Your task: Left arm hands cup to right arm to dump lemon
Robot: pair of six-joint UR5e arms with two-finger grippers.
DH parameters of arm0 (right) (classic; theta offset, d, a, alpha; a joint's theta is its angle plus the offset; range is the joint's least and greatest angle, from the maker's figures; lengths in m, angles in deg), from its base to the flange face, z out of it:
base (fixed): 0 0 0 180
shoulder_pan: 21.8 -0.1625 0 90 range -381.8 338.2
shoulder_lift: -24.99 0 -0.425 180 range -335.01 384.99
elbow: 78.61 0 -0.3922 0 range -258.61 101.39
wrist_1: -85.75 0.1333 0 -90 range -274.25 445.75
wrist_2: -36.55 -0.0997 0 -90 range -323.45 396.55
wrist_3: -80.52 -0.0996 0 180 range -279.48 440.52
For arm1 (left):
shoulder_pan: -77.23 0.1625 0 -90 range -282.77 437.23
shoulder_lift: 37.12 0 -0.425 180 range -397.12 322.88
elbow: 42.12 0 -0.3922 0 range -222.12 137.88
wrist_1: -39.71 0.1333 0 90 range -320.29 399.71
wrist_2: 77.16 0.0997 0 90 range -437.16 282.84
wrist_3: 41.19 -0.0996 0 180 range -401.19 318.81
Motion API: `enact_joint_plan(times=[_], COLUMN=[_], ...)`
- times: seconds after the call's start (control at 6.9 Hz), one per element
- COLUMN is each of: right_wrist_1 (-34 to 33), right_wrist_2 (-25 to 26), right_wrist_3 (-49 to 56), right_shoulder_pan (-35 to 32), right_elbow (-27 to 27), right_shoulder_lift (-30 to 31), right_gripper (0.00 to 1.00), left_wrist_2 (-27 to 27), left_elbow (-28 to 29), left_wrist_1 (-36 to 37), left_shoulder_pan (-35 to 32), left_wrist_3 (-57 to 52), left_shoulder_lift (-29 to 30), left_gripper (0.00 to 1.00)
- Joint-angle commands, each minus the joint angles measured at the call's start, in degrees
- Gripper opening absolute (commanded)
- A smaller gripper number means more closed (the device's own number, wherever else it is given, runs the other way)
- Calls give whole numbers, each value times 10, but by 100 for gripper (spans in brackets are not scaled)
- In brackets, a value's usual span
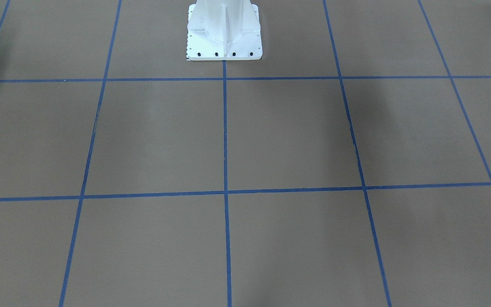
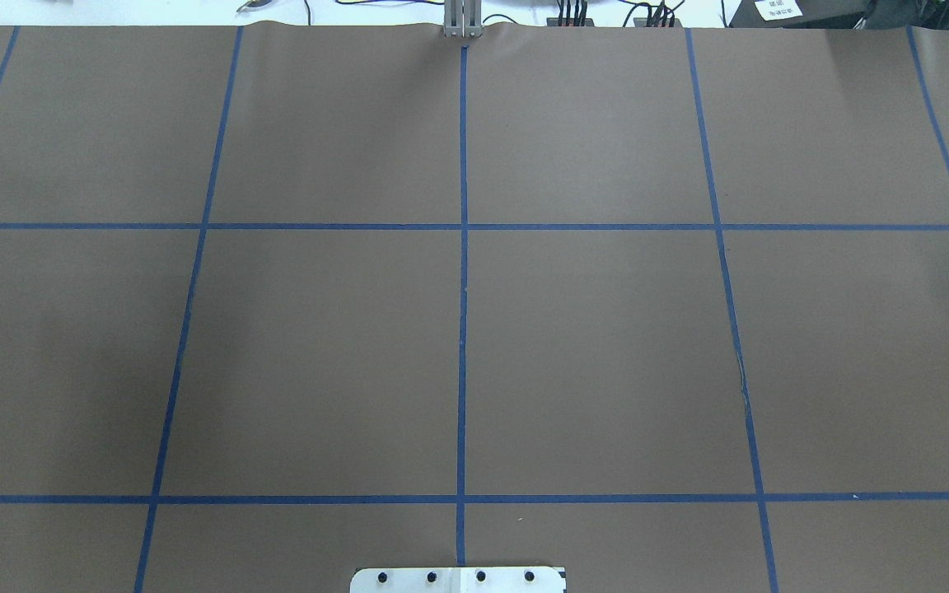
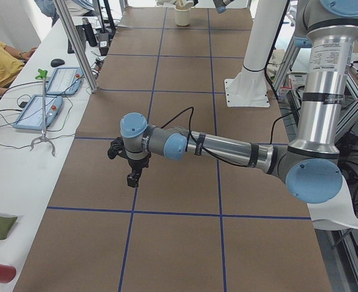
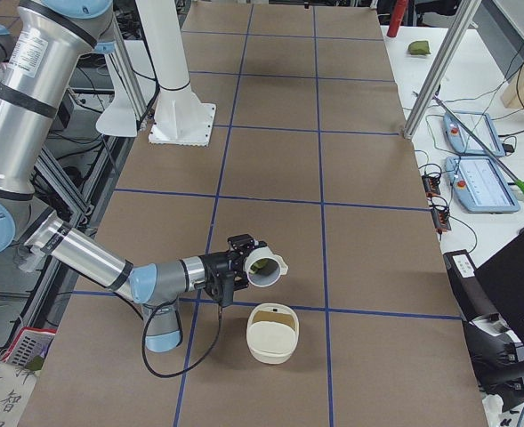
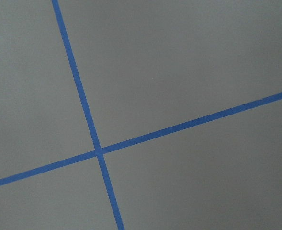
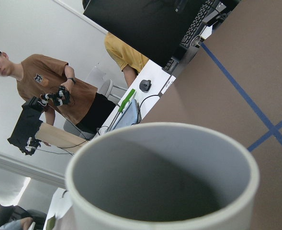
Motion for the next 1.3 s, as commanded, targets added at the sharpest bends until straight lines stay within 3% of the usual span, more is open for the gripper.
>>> enact_joint_plan(times=[0.0, 0.43, 0.87, 1.16], right_wrist_1=[12, 95, 121, 161], right_wrist_2=[2, 50, 103, 163], right_wrist_3=[-109, -295, -414, -559], right_shoulder_pan=[-18, -18, -18, -17], right_elbow=[-29, -67, -74, -109], right_shoulder_lift=[-28, -53, -57, -70], right_gripper=[9, 10, 9, 9], left_wrist_2=[-1, -17, -17, -17], left_elbow=[-1, 0, -3, -4], left_wrist_1=[0, -1, -1, -1], left_shoulder_pan=[0, 0, 0, 0], left_wrist_3=[0, 0, 0, 0], left_shoulder_lift=[0, 0, 0, 0], left_gripper=[100, 100, 100, 100])
